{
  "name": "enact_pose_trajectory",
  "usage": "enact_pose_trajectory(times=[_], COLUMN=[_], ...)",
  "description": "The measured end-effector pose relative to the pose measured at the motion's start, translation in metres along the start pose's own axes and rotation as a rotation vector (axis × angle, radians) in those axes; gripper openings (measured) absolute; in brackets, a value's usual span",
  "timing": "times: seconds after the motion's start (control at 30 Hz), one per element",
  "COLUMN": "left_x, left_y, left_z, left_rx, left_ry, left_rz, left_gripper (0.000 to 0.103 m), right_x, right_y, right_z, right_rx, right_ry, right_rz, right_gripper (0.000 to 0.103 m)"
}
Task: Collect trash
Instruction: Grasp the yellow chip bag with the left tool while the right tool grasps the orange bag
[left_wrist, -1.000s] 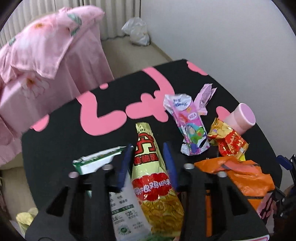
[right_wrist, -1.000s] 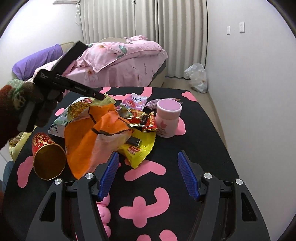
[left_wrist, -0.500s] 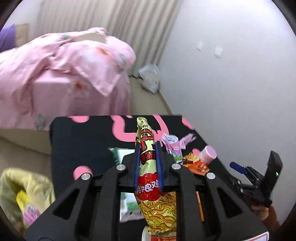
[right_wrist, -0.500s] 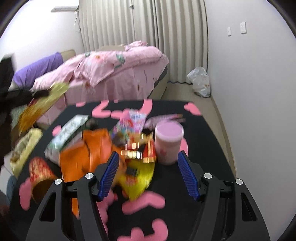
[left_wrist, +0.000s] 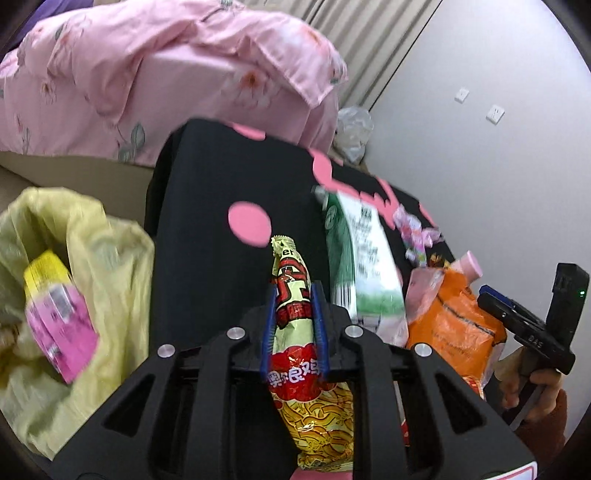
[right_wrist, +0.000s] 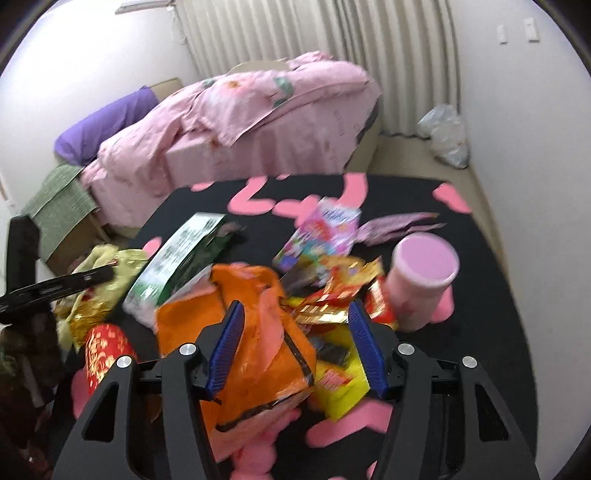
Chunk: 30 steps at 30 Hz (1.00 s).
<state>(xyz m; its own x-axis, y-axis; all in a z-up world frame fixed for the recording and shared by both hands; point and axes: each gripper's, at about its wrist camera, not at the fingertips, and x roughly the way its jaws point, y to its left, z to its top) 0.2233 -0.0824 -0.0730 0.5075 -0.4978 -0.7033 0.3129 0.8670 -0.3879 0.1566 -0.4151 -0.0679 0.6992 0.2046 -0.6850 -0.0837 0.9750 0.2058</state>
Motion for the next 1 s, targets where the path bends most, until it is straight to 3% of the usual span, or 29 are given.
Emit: enact_pose_trajectory(times=[0.27,0.4,0.5,0.67,0.77,1.0], left_x=[-0.006,-0.01,-0.014,-0.02,-0.023,-0.028], left_y=[-0.015,-0.017,-0.017,-0.017,-0.018,-0.022], left_z=[-0.017,-0.024,-0.027,-0.031,-0.033,-0.042], left_rx=[0.104,0.104,0.102,0.101,0.098,0.094], left_ry=[0.025,0.037,0.037,0.035,0.036,0.043], left_rz=[0.035,0.026,0.028,0.02,0.015,0.0], left_gripper=[0.017,0.017,0.017,0.018,0.018,0.018], right_x=[-0.009,-0.012,-0.015,-0.03,-0.043,-0.053], right_y=[0.027,0.037,0.045,0.042,0.035,0.036], right_z=[-0.029,-0.038,-0.042,-0.039,-0.035,-0.042], right_rx=[-0.067,-0.088,-0.11,-0.097,-0.087,-0.117], right_ry=[0.077,0.099,0.102,0.061,0.026,0.044], right_rz=[0.061,0.109,0.126,0.099,0.035,-0.037], right_gripper=[0.055,0.033,0.025,0.021,0.021,0.021])
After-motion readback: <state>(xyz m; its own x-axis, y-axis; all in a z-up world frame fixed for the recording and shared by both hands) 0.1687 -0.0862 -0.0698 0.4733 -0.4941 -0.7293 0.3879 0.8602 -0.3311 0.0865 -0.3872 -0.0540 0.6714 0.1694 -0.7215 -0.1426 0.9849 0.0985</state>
